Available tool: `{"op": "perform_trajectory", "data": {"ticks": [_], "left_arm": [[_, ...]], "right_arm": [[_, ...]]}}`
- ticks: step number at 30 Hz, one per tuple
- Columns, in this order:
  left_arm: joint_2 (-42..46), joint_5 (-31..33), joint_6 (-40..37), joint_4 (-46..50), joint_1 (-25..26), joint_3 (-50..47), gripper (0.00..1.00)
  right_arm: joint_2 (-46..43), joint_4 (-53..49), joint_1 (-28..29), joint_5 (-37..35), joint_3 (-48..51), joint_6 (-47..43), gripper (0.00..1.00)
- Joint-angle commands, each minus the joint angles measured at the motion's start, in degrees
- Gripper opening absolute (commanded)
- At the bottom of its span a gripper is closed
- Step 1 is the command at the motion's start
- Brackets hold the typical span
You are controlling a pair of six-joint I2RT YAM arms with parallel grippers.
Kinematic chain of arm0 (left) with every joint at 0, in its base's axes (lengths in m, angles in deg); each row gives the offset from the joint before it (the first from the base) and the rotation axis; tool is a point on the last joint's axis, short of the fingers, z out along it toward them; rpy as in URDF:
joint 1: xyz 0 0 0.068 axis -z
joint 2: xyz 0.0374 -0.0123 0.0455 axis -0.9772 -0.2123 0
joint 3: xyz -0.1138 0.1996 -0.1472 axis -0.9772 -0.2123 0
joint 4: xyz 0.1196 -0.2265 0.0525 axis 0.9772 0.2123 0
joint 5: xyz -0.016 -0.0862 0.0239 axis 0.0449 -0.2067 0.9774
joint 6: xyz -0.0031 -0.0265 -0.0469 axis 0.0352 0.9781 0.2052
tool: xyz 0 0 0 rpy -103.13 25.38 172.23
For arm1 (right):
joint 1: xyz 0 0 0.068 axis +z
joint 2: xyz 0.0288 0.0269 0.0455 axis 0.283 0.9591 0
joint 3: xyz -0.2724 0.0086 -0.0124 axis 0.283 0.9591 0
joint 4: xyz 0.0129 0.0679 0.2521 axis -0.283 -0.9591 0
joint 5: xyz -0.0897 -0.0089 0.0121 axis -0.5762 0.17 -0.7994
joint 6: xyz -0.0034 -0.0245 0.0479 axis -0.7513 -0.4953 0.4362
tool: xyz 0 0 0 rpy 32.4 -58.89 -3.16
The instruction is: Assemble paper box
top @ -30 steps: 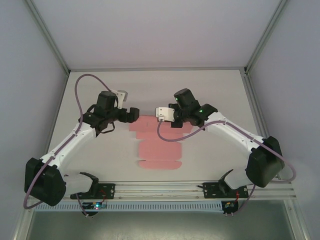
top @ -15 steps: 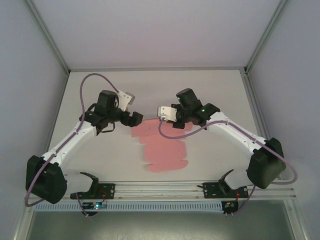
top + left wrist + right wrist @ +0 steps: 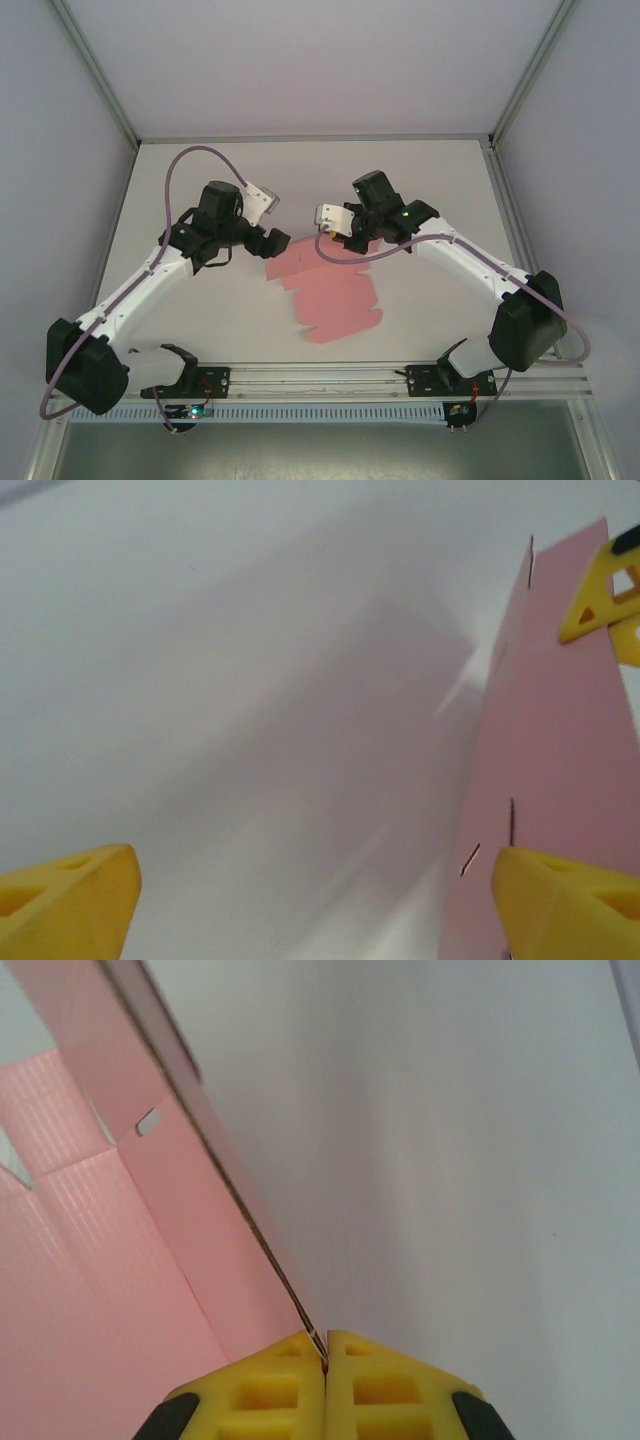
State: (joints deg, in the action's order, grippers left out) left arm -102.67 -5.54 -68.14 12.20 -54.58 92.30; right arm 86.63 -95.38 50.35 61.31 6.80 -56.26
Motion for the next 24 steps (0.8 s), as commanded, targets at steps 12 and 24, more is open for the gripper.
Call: {"op": "perform_trajectory", "data": {"ticks": [12,24], "left_arm": [[4.68,-14.61,-13.41,4.78,1.2,2.15,0.79],[-3.36,-19.64,-17.02,9.33,1.22,9.76,0.37]], "right_arm": [[3.27,-11.2,-1.92,14.05,-8.57,-5.61,0.0],[5.51,-14.99,-1.91,13.29,-11.54,-5.22,0.0]]}}
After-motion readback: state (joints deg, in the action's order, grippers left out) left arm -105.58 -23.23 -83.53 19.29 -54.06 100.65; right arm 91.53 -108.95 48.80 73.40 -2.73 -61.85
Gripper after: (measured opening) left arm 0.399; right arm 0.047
